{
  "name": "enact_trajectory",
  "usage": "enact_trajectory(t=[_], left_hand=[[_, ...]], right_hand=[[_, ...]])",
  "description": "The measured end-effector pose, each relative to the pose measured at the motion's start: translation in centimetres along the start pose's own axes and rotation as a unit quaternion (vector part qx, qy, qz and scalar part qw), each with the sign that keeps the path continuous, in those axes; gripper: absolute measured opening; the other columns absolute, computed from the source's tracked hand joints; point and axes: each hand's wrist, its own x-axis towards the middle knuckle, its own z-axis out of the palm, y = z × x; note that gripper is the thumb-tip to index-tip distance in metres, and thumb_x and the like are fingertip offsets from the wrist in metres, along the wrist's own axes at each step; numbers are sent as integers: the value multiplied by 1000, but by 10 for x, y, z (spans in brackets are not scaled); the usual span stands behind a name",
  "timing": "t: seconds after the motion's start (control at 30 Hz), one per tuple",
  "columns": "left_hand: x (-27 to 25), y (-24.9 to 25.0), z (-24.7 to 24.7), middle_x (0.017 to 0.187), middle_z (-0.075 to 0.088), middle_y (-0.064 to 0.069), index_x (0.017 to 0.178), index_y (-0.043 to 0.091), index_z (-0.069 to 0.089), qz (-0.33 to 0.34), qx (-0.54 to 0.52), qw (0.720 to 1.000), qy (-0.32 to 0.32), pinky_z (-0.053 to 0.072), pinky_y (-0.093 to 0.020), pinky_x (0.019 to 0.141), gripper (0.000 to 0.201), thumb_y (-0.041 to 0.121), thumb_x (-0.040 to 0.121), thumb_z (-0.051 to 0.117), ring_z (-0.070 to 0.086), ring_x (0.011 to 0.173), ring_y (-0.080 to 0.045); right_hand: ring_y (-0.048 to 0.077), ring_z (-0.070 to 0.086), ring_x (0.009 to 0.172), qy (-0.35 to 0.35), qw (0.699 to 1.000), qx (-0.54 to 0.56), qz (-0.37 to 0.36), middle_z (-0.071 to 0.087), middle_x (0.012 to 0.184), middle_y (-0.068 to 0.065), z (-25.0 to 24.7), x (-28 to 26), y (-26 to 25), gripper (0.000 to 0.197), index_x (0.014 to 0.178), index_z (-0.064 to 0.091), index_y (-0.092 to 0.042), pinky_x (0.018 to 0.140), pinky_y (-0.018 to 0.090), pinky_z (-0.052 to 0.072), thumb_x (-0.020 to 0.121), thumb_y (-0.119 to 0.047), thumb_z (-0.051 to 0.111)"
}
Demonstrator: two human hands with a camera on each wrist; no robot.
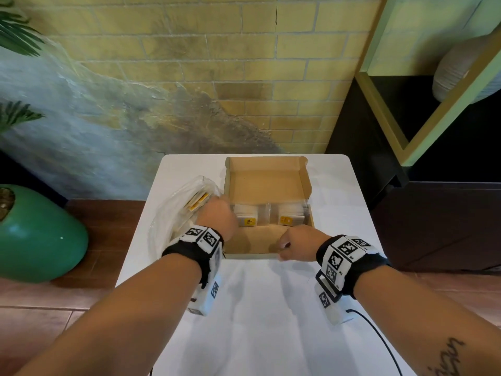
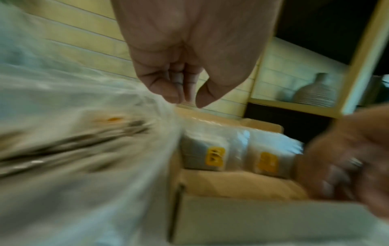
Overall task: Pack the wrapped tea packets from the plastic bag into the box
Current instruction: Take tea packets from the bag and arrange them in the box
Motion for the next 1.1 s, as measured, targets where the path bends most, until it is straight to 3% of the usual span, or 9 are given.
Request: enact_trajectory(t=[0.13,0.23,0.33,0.47,0.57,0.67,0.77,0.93,1.1], left_hand=[[-3,-30,-9,115,59,-13,114,6,58,-75,79,992,-65,44,-32,85,30,17,90,43,56,107,-30],[-16,-39,-7,137,47,-12,131,7,48,-84,154,975,-138,35,-36,107,43,27,93,43,45,126,-29],[-26,-40,-12,146,35,-10,141,10,35,-71,168,972,-151,26,-37,111,52,30,95,43,35,134,-29],[-33,-35,-19,132,52,-11,129,5,49,-91,158,970,-158,37,-34,105,41,23,92,49,48,122,-28],[-31,-34,-21,120,60,-11,119,3,58,-69,150,973,-160,42,-33,98,33,21,92,50,55,114,-28],[-24,-41,-23,116,61,-8,117,7,60,-38,168,977,-124,41,-31,96,36,32,94,48,55,111,-26],[-21,-40,-33,113,60,-11,110,2,61,-42,179,980,-70,42,-31,89,33,28,94,48,56,109,-29],[-15,-45,-37,78,60,-10,71,6,61,-21,127,983,134,39,-26,53,17,13,86,56,51,66,-23],[-37,-40,-32,87,65,-5,85,5,71,11,-78,963,259,46,-28,73,17,4,85,54,59,83,-21]], right_hand=[[22,55,114,7,998,-56,-22,61,125,1,8,-3,-9,35,122,62,-17,94,31,46,89,-12,50],[23,55,114,11,999,-50,-18,60,126,0,8,-4,-15,44,122,62,-22,96,36,46,90,-1,40],[22,56,113,12,999,-26,-14,60,128,-1,2,-6,-20,42,121,62,-20,96,34,47,90,-4,40],[17,59,107,73,997,5,-12,63,122,-1,-19,-20,-22,33,112,67,-16,86,22,43,89,-9,44],[17,57,107,112,994,-3,-12,63,121,0,-40,-26,-17,33,117,64,-20,86,24,41,89,-13,49],[14,55,101,143,989,-37,-19,62,121,-1,-57,-28,-14,30,116,64,-20,82,23,38,90,-16,50],[11,53,101,172,982,-63,-39,62,121,-3,-64,-29,-15,28,117,64,-19,82,21,35,91,-17,51],[9,51,97,233,968,-79,-58,63,120,-3,-58,-30,-23,27,117,63,-21,82,23,36,92,-24,54],[11,54,94,292,954,-24,-58,64,106,-4,-32,-47,-34,25,114,65,-19,82,24,39,91,-25,56]])
